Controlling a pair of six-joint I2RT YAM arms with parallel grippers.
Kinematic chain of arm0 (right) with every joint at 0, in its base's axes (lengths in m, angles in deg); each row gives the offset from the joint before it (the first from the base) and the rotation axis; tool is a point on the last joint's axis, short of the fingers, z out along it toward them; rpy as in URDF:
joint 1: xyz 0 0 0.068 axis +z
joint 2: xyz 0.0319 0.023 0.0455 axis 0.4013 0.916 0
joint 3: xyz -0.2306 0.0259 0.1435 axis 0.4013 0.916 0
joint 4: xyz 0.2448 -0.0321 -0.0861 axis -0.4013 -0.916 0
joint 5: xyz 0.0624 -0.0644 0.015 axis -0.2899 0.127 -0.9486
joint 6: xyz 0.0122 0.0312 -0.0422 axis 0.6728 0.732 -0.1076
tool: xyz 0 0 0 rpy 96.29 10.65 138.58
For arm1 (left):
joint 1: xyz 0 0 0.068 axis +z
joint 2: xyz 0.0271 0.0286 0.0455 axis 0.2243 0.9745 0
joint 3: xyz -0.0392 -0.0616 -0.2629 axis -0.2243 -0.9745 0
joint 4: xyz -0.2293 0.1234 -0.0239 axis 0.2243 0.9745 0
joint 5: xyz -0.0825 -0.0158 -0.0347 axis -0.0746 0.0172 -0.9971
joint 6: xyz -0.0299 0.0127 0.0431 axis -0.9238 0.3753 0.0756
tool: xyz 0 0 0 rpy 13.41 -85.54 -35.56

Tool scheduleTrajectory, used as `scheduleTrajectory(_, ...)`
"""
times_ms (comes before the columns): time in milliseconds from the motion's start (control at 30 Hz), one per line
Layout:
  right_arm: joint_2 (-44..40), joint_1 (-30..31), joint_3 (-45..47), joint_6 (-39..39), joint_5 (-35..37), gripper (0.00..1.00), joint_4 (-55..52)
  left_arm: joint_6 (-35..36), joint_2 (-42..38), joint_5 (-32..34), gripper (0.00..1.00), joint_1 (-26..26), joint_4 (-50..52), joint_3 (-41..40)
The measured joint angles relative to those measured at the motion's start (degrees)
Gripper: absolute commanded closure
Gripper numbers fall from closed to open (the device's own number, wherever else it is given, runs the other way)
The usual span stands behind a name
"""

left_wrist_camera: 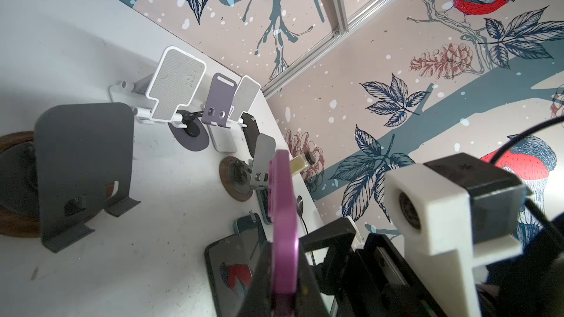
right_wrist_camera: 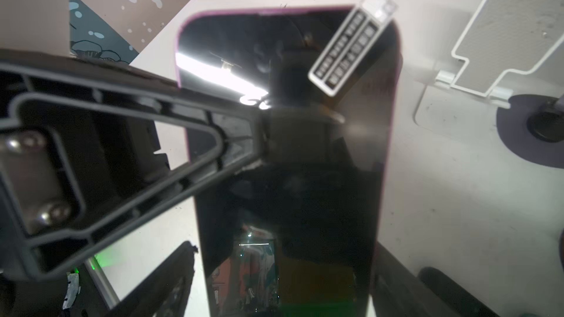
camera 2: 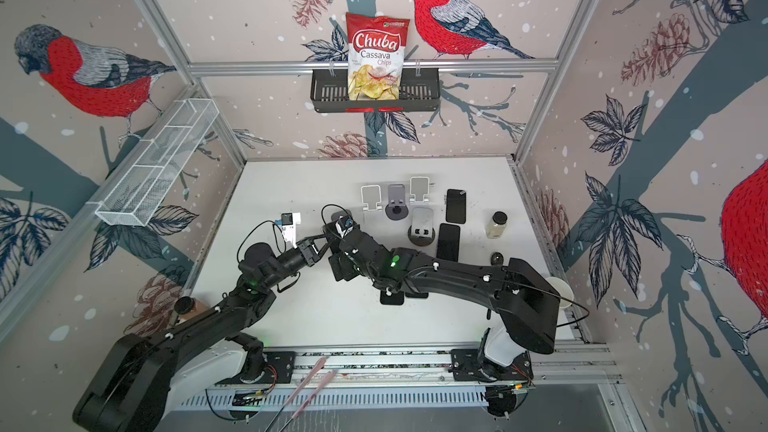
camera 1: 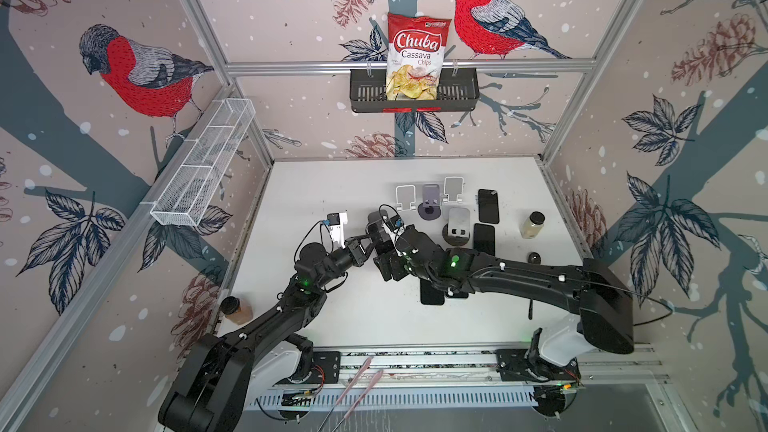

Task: Remove the phone from the phone stand
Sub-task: Place the phone at the center of the table.

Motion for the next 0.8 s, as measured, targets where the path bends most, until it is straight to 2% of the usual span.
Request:
scheduleTrajectory(167, 0.92, -0.28, -0.63, 0.0, -0.04, 0.26, -0.02, 0.59, -0.17, 0.28, 1.0, 0.04, 0.11, -0.07)
scheduleTrajectory(467, 1.01, -0.2, -0.72, -0.85, 0.92, 0.32, 0.02, 0.94, -0.37, 0.59, 0.99, 0.11, 0.24, -0.09)
scheduleTrajectory(567, 1.11, -0.15, -0.74, -0.87, 0.94, 0.34, 0.02, 1.01, -0.37, 0.68, 0.8, 0.11, 0.48, -0.09)
scheduleTrajectory(667, 1.4, -0.07, -0.74, -0.83, 0.98, 0.35, -0.22, 1.01, -0.42, 0.9, 0.67, 0.11, 0.68, -0.15)
scheduleTrajectory(800, 1.53, -0.07, -0.72, -0.35, 1.22, 0.36, -0.79, 1.05, -0.59, 1.03, 0.58, 0.11, 1.46, -0.2)
